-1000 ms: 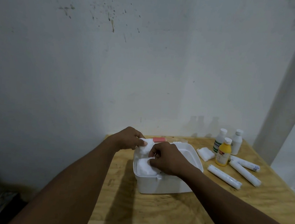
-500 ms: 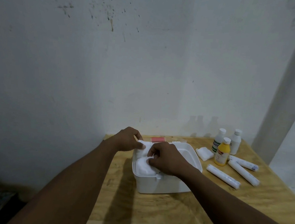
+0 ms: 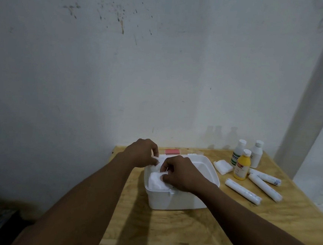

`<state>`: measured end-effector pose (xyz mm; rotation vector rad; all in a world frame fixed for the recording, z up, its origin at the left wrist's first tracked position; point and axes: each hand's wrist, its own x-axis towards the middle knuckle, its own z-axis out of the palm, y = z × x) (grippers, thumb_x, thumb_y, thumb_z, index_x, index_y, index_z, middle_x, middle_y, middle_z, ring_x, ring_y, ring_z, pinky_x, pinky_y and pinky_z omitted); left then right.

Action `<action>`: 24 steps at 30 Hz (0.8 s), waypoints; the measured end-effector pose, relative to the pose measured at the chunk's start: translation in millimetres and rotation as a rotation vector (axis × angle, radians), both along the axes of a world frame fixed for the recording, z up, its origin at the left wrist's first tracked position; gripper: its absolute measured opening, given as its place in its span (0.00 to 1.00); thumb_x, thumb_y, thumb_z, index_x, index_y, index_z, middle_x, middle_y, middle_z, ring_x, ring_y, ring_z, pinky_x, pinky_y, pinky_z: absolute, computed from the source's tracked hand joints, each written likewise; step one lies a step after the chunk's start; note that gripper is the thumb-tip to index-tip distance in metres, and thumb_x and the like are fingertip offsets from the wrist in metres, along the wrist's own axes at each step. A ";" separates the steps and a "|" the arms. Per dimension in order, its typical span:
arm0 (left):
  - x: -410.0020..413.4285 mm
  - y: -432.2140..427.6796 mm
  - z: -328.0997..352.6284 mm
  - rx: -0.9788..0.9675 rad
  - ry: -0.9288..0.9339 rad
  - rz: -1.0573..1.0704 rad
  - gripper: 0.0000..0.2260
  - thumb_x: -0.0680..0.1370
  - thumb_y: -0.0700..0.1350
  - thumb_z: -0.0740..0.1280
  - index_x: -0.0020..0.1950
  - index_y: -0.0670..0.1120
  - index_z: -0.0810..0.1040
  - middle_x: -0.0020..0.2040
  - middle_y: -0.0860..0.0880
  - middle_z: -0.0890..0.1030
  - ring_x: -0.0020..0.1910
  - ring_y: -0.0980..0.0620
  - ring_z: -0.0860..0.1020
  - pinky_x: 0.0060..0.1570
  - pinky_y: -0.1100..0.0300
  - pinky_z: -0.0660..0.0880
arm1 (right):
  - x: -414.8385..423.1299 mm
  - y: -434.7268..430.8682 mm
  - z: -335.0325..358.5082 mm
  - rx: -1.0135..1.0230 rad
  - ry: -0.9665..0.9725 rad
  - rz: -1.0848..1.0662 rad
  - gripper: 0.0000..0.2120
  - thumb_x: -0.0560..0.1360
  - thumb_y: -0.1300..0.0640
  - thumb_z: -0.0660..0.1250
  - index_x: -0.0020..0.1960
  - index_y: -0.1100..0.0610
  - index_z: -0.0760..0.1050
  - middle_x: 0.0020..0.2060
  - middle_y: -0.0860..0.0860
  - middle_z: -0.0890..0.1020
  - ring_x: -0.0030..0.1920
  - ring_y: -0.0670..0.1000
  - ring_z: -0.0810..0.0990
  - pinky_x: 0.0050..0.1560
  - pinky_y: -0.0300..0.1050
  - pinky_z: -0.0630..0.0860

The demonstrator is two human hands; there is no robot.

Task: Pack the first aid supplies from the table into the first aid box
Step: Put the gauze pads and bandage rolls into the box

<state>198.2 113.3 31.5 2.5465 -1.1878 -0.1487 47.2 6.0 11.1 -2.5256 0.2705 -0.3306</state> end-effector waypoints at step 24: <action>10.6 -13.7 -10.7 -0.138 0.224 0.055 0.09 0.72 0.48 0.77 0.50 0.49 0.84 0.47 0.48 0.81 0.42 0.56 0.76 0.37 0.64 0.70 | -17.7 -165.2 -54.2 -0.054 0.324 -0.479 0.13 0.76 0.49 0.58 0.40 0.58 0.71 0.47 0.57 0.82 0.48 0.56 0.80 0.37 0.44 0.69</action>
